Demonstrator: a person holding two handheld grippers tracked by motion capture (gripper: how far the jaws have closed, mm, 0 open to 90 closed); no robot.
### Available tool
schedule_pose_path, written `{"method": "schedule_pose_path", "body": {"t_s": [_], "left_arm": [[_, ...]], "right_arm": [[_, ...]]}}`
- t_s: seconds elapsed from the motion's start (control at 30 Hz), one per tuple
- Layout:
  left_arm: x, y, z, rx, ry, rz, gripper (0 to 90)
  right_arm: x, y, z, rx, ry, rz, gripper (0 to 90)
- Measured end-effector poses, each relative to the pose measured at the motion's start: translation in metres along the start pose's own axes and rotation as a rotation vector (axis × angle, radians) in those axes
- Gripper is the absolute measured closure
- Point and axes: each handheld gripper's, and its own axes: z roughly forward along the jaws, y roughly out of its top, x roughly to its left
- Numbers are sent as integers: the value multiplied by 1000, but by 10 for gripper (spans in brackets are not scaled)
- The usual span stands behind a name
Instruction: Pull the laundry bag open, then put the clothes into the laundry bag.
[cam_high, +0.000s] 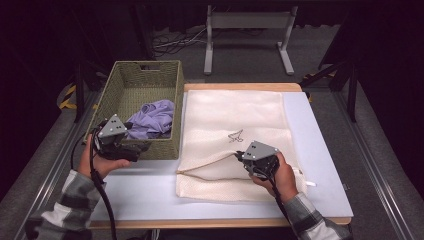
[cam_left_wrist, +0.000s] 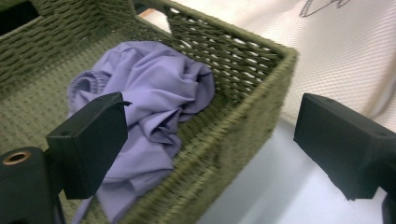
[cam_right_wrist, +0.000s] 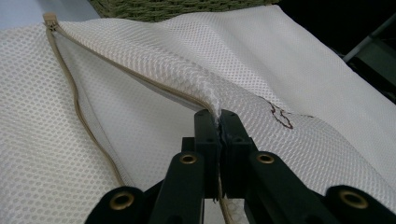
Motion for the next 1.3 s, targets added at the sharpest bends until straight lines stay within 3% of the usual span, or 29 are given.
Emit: {"method": "schedule_pose_path", "body": {"t_s": [0.13, 0.17, 0.27, 0.47, 0.57, 0.77, 0.97, 1.03, 1.2, 1.3], "left_arm": [[18, 8, 7, 16, -32, -31, 116], [21, 9, 9, 21, -23, -38, 115], [34, 15, 18, 66, -8, -36, 108], [45, 25, 29, 105, 18, -24, 107], [50, 33, 39, 148, 26, -6, 105], [65, 45, 59, 185, 6, -16, 98], [78, 47, 77, 219, 28, -35, 95], [81, 46, 81, 225, 18, -47, 93], [88, 43, 97, 295, 17, -32, 90], [94, 43, 107, 319, -6, -54, 82]], "right_arm": [[0, 3, -1, -10, -7, -1, 878], [0, 4, -2, -12, -12, -4, 878], [-1, 9, -4, -22, -12, -2, 878], [-2, 9, 1, -19, 7, 7, 878], [-5, 10, 3, -27, 10, 14, 879], [-5, 12, 3, -34, 10, 15, 879], [-6, 10, 4, -31, 27, 16, 878], [-6, 10, 4, -31, 32, 19, 878], [-6, 9, 6, -24, 42, 19, 877], [-5, 7, 7, -17, 51, 21, 877]]}}
